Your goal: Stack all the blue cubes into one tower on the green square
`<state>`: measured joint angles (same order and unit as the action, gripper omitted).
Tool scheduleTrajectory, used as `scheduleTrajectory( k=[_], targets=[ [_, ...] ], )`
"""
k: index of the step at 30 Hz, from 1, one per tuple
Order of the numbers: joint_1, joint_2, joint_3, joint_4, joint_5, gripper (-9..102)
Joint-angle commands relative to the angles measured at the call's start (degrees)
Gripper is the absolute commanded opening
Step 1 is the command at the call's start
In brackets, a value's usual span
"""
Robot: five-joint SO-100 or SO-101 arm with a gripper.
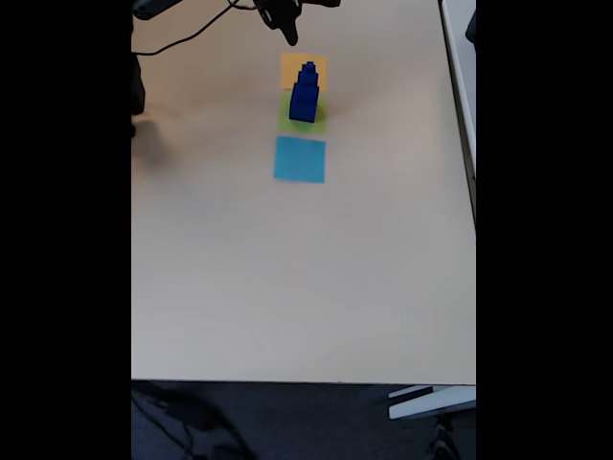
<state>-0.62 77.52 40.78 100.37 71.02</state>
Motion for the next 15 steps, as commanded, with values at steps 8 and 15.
scheduleTrajectory(
  k=[8, 15],
  targets=[
    [-1.5, 3.3, -0.7, -2.5, 2.7, 0],
    [-2.1, 2.4, -0.7, -5.3, 3.2, 0]
  ],
)
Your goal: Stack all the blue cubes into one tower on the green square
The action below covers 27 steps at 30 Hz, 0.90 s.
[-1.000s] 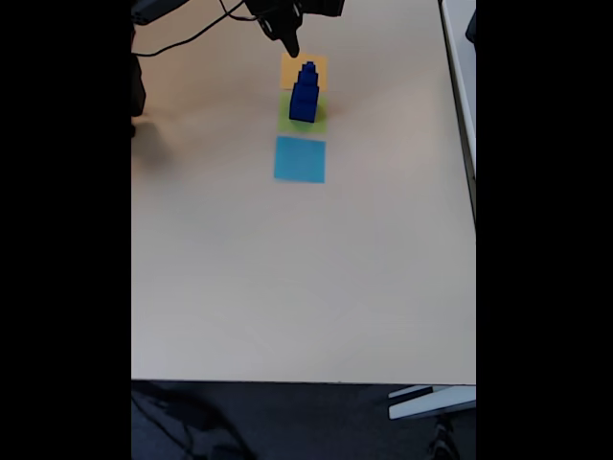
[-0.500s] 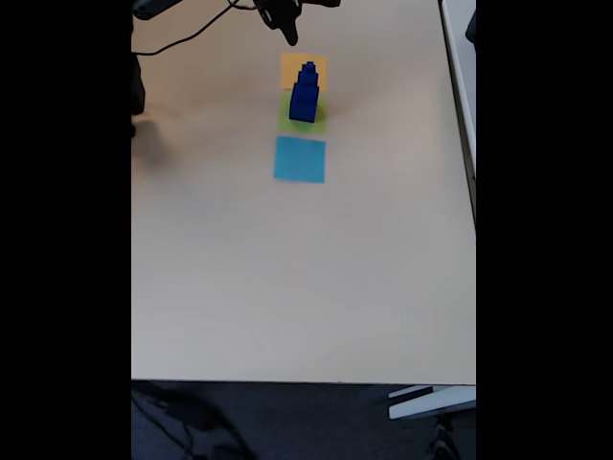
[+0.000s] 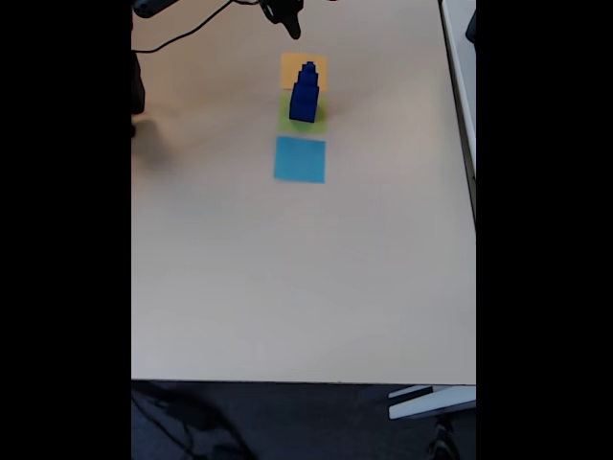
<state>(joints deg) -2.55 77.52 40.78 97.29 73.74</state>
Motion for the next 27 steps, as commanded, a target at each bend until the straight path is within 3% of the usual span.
scheduleTrajectory(
  k=[1, 20, 27],
  targets=[
    [-0.2, 2.2, -0.5, -2.8, 0.6, 0],
    [-0.7, 2.2, 1.5, -5.5, 0.1, 0],
    [0.4, 4.8, 1.8, -6.6, -14.1, 0]
  ],
)
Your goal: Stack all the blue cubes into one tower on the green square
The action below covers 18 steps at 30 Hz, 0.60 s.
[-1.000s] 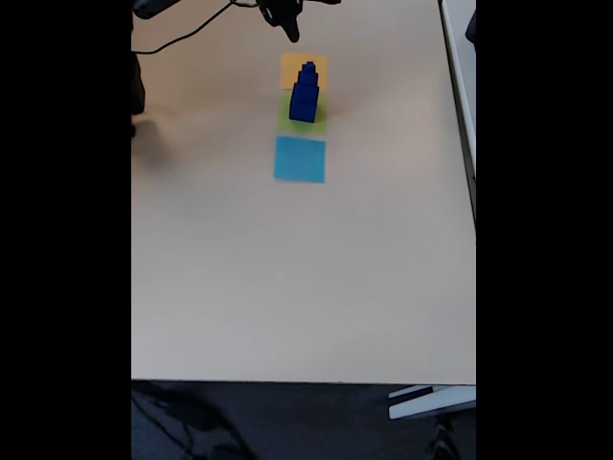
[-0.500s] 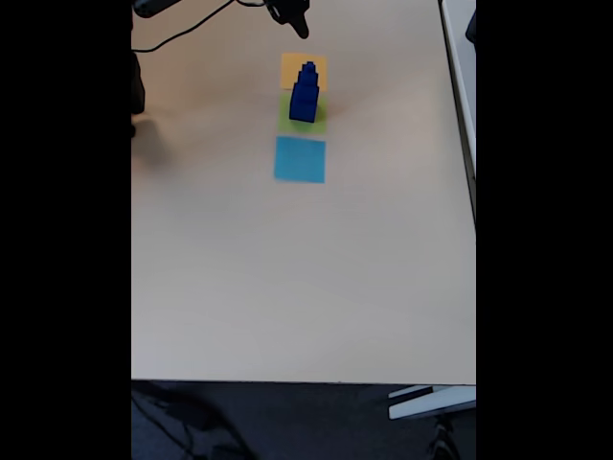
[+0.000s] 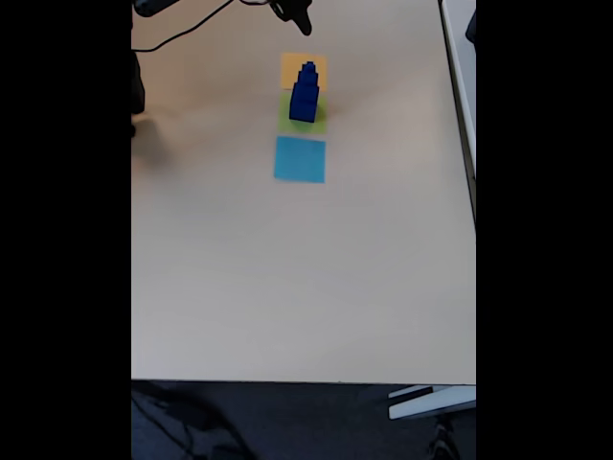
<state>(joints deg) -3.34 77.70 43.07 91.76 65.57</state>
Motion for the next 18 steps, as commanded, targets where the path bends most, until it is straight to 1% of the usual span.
scheduleTrajectory(
  k=[1, 4, 9, 11, 14, 18],
  targets=[
    [1.6, 5.2, -0.8, -1.1, -8.3, 0],
    [3.2, 7.8, 0.1, 0.4, -13.6, 0],
    [5.3, 13.9, 0.5, 7.9, -19.5, 0],
    [6.4, 17.1, 1.8, 8.8, -23.4, 0],
    [7.8, 24.6, 8.0, 8.9, -27.4, 0],
    [9.0, 36.7, 20.2, 8.8, -30.3, 0]
  ],
)
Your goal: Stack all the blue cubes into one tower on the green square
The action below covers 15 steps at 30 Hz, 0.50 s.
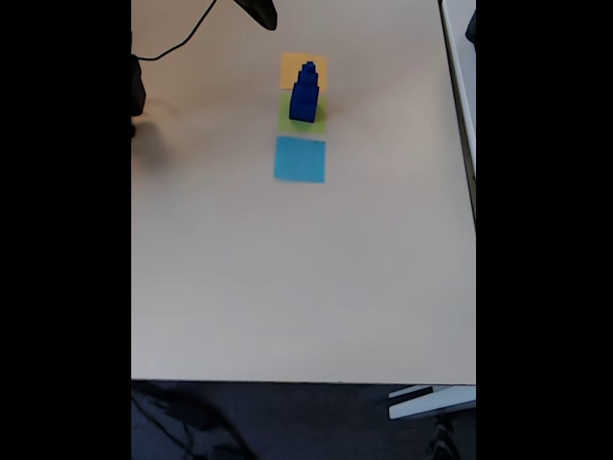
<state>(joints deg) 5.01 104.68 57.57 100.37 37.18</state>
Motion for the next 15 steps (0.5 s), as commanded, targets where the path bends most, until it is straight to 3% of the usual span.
scheduleTrajectory(
  k=[1, 4, 15],
  targets=[
    [0.9, 12.6, 8.8, 0.0, -2.6, 0],
    [2.0, 21.3, 20.0, -3.1, -5.2, 0],
    [3.7, 47.8, 61.9, -29.1, -16.1, 0]
  ],
)
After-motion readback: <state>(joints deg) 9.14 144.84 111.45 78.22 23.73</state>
